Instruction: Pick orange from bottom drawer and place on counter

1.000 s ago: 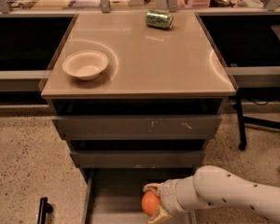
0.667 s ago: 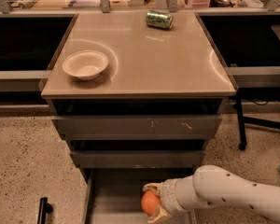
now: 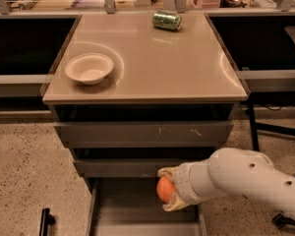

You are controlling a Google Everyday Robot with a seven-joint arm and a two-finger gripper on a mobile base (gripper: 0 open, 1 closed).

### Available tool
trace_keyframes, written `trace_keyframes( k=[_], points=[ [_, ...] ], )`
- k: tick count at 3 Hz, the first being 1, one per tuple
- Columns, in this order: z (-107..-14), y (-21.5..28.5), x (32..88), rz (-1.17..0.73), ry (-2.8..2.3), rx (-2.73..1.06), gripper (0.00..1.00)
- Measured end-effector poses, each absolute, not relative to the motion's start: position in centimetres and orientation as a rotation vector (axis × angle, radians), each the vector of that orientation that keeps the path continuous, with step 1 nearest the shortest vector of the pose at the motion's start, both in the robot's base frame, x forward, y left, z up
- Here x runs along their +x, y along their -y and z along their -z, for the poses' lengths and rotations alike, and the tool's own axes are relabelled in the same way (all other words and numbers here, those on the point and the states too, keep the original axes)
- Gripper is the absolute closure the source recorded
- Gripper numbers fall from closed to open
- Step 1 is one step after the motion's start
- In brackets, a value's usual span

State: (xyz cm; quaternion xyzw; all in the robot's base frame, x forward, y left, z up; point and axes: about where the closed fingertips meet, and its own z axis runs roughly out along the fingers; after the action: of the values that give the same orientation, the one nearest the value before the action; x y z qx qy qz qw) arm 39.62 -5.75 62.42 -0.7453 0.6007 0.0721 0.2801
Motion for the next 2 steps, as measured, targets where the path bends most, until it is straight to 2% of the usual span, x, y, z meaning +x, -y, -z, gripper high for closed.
trace_keyframes(
  k=[1,2],
  points=[
    [-69.3,7.3,41.2,-0.032,-1.566,-2.02,1.0],
    [-75.1,8.9,42.2,0.029,-1.473,-1.965,1.0]
  ],
)
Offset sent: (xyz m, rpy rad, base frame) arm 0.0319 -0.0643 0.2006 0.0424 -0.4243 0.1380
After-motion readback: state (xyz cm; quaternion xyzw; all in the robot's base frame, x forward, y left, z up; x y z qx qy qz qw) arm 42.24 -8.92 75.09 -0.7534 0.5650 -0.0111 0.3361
